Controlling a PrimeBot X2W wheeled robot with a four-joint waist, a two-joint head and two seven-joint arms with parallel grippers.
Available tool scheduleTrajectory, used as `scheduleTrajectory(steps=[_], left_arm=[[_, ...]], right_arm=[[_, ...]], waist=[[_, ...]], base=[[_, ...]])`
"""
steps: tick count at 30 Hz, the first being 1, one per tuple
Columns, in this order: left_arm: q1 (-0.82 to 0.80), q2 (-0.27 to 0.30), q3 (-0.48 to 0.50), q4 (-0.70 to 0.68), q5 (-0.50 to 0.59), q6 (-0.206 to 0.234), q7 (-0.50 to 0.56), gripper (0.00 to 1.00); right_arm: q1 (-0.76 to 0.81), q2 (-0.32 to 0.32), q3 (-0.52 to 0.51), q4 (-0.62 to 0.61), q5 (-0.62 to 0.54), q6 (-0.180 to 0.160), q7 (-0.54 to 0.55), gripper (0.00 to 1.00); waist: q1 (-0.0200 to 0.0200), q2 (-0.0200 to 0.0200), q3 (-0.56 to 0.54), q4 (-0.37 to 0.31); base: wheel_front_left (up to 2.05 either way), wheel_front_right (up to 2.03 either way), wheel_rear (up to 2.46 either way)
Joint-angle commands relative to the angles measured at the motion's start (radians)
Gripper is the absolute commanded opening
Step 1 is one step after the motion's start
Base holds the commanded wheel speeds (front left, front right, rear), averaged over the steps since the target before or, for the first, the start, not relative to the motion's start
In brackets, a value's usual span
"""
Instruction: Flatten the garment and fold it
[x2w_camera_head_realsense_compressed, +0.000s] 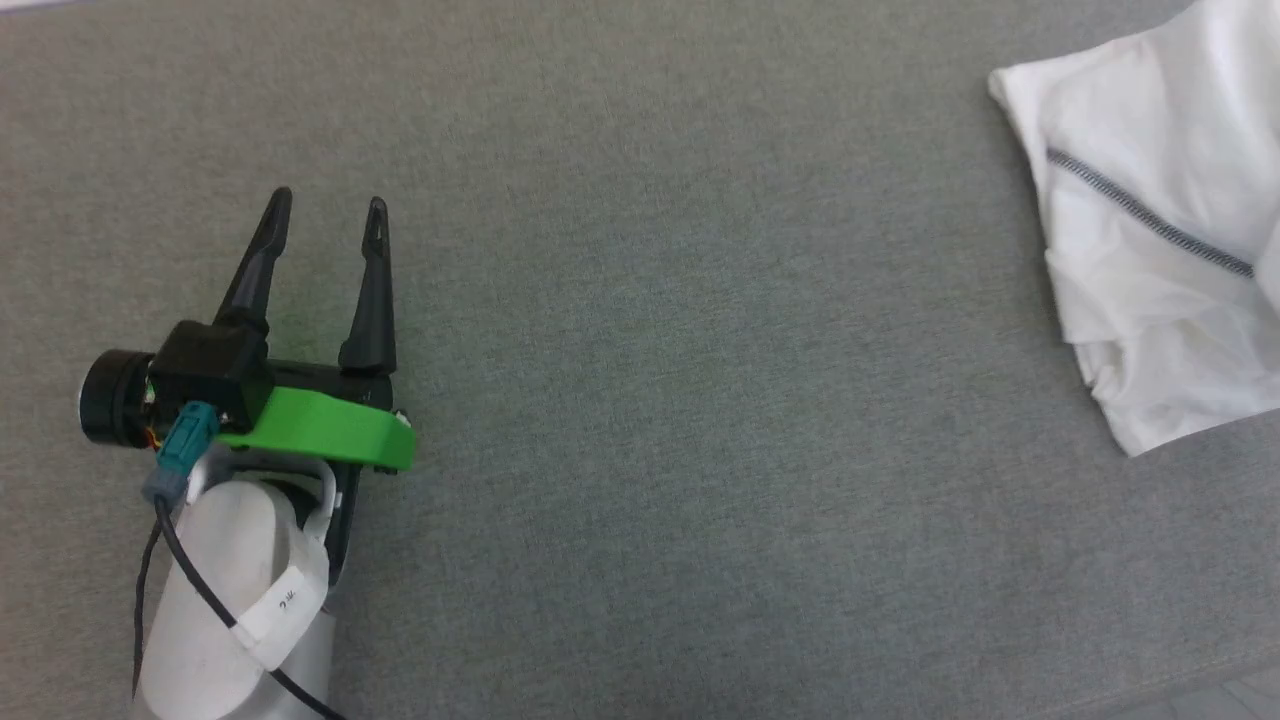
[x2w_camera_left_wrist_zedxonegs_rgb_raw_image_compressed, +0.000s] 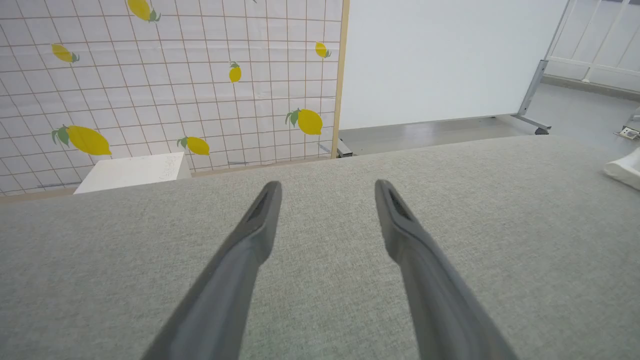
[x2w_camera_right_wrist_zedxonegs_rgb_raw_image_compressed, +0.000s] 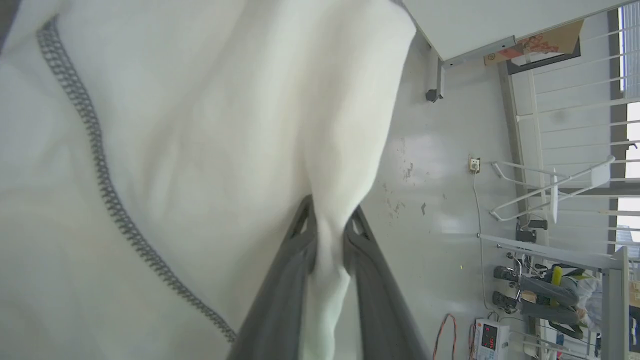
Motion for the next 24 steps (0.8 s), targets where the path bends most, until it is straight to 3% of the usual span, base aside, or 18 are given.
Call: scheduleTrajectory(steps=[1, 12, 13, 14, 19, 24], left_arm=[[-0.021, 0.012, 0.001, -0.007, 0.003, -0.005, 0.004, 1.0], [-0.021, 0.025, -0.006, -0.028, 0.0, 0.005, 0.018, 1.0], [-0.014, 0.023, -0.009, -0.021, -0.003, 0.006, 0.016, 1.0], [-0.009, 0.021, -0.01, -0.014, -0.005, 0.008, 0.014, 1.0], [0.026, 0.003, -0.018, 0.028, -0.02, 0.011, -0.003, 1.0], [0.075, -0.026, -0.026, 0.083, -0.04, 0.015, -0.023, 1.0]], right_arm=[[-0.025, 0.01, -0.026, 0.017, -0.023, -0.002, -0.017, 0.0], [-0.061, 0.068, -0.211, 0.13, -0.138, -0.002, -0.11, 0.0], [-0.058, 0.074, -0.222, 0.144, -0.154, -0.002, -0.14, 0.82], [-0.057, 0.082, -0.23, 0.153, -0.163, -0.002, -0.145, 1.0], [-0.035, 0.103, -0.252, 0.183, -0.194, -0.002, -0.17, 1.0], [0.014, 0.136, -0.294, 0.164, -0.141, -0.002, -0.25, 1.0]], waist=[[-0.0001, -0.0001, 0.069, -0.003], [-0.0001, -0.0001, 0.098, 0.039], [-0.0001, -0.0001, 0.082, 0.043], [-0.0001, -0.0001, 0.066, 0.044], [-0.0001, -0.0001, -0.032, 0.052], [-0.0001, -0.0001, -0.167, 0.079]], base=[[0.0, 0.0, 0.0], [0.0, 0.0, 0.0], [0.0, 0.0, 0.0], [0.0, 0.0, 0.0], [0.0, 0.0, 0.0], [0.0, 0.0, 0.0]])
